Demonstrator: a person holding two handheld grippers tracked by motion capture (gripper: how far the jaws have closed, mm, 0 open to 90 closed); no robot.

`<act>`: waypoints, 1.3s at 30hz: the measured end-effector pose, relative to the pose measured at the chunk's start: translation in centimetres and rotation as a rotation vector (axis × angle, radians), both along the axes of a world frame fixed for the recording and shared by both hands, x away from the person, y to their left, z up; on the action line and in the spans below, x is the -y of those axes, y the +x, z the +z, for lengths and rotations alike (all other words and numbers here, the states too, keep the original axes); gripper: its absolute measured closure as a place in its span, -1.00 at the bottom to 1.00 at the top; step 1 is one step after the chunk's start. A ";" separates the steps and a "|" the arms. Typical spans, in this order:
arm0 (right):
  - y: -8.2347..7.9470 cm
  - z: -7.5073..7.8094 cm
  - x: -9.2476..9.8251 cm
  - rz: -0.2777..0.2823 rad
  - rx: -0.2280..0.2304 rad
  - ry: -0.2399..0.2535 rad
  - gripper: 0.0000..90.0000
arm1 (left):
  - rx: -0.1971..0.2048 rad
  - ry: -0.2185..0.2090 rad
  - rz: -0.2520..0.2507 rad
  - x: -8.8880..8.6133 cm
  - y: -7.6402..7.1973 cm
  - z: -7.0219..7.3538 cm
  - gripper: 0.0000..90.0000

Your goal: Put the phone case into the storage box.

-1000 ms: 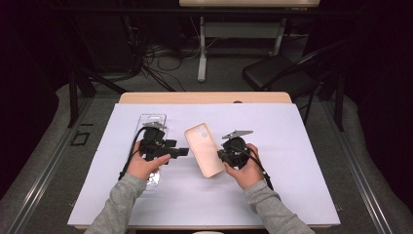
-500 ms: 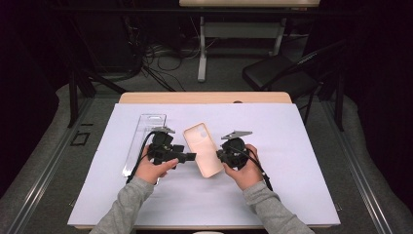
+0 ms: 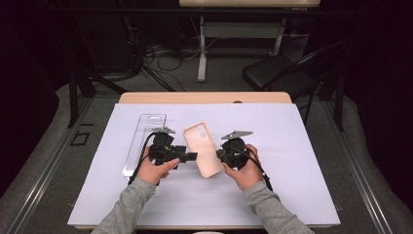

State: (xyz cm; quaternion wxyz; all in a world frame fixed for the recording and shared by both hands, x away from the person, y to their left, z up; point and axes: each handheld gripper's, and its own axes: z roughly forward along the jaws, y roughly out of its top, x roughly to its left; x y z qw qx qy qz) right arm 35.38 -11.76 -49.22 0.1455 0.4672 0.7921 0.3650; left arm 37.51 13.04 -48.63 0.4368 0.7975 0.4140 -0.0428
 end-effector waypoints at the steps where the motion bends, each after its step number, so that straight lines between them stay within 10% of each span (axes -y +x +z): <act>1: 0.0 0.0 0.0 0.000 0.000 -0.001 0.93 | -0.007 -0.004 0.007 0.0 0.0 0.0 -0.26; 39: -0.9 0.3 -0.9 0.040 0.000 0.050 0.93 | -0.201 -0.197 0.092 -0.7 0.0 -1.0 0.30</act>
